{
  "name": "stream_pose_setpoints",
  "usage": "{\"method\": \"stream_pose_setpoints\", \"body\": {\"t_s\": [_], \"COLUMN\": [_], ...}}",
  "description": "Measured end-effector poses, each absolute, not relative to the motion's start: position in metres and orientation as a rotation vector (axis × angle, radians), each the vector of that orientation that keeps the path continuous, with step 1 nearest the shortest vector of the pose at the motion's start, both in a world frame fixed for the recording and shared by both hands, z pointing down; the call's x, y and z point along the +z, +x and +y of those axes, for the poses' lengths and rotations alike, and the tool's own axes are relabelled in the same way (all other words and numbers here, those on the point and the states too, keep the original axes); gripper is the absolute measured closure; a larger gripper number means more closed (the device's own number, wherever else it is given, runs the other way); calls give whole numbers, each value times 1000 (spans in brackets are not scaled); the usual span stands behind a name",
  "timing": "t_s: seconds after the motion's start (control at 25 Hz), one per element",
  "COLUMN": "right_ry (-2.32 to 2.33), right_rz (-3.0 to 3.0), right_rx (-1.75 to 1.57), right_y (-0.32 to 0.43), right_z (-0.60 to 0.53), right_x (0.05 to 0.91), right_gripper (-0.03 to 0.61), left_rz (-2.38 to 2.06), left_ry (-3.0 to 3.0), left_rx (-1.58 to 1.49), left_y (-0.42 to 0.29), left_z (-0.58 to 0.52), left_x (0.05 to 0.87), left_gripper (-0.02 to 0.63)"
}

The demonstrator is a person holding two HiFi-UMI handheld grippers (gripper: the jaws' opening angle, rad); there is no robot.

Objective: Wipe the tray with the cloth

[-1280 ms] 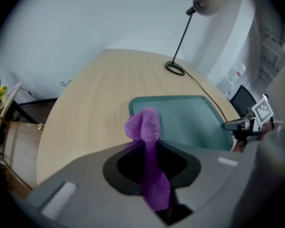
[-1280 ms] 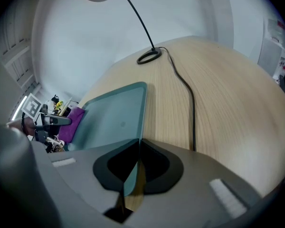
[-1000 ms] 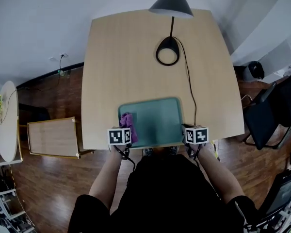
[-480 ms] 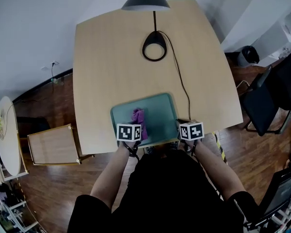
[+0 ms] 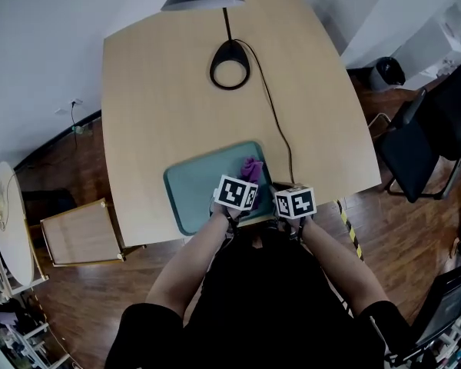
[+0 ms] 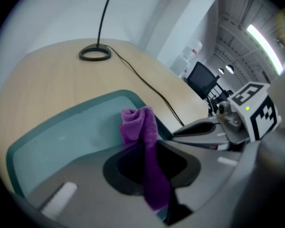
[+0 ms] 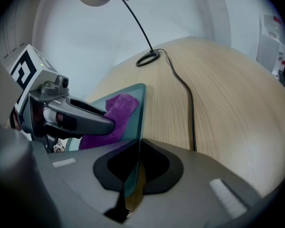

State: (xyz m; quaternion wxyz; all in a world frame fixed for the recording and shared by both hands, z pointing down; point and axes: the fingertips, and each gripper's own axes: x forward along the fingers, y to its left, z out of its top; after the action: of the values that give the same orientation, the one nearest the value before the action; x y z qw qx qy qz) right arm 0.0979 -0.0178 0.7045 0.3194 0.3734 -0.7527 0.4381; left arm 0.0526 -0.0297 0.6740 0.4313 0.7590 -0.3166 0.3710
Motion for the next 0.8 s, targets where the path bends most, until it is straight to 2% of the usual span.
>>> {"method": "stream_pose_setpoints", "body": {"t_s": [0.28, 0.4, 0.6, 0.8], "right_ry": [967, 956, 930, 921], "right_rz": [-1981, -1986, -1961, -1958], "right_rx": [1150, 1140, 1100, 1086], "right_y": [100, 100, 104, 105], "right_z": [-14, -15, -12, -14], "right_x": [709, 710, 716, 715], "right_gripper": [558, 558, 554, 554], "left_rz": [-739, -705, -816, -981], "left_ry": [1979, 1939, 1889, 1833], "left_rx": [967, 784, 550, 396], "left_y": [84, 84, 43, -41], "left_z": [-28, -25, -26, -8], "left_x": [679, 674, 656, 634], "left_gripper": [514, 514, 514, 517]}}
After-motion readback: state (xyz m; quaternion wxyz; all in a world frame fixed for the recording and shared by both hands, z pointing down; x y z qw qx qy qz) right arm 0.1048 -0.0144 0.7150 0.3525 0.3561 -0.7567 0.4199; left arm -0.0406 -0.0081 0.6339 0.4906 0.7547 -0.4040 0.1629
